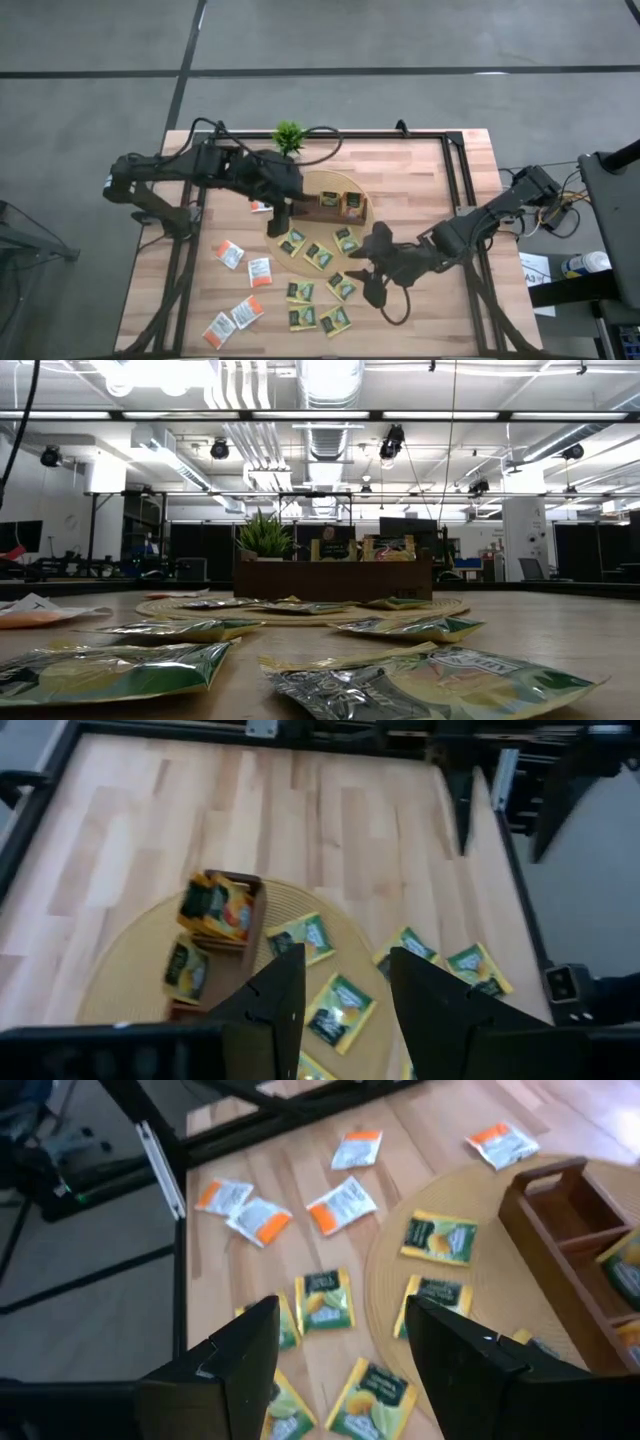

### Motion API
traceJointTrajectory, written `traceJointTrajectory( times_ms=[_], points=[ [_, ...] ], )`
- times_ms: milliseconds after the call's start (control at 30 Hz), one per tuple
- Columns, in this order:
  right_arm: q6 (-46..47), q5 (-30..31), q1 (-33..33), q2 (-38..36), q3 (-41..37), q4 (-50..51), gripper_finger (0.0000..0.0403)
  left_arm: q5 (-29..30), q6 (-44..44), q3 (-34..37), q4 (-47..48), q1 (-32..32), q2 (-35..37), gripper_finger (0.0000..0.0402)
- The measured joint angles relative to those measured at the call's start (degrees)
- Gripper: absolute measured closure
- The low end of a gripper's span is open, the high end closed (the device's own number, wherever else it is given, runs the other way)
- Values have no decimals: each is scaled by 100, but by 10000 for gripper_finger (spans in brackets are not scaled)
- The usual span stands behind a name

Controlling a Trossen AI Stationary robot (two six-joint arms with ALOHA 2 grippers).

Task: Pick & Place Tea
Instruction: Put the yellow tea bag into the middle section of the wooden organizer

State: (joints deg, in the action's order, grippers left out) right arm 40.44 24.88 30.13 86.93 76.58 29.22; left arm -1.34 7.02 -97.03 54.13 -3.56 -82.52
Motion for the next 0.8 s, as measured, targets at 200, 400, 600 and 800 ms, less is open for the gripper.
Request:
traceJointTrajectory(
  times_ms=[200,400,600,800],
  points=[
    [119,-62,-2,32,7,22,188,178,404,182,-2,-406,11,262],
    [1014,-694,-2,55,-33,95,188,582,719,548,-3,-758,11,262],
    [2098,-1180,-3,406,-61,312,188,630,973,939,-60,-948,13,262],
    [3108,-1611,-94,990,-63,405,188,695,994,1239,-153,-1021,22,262]
  ],
)
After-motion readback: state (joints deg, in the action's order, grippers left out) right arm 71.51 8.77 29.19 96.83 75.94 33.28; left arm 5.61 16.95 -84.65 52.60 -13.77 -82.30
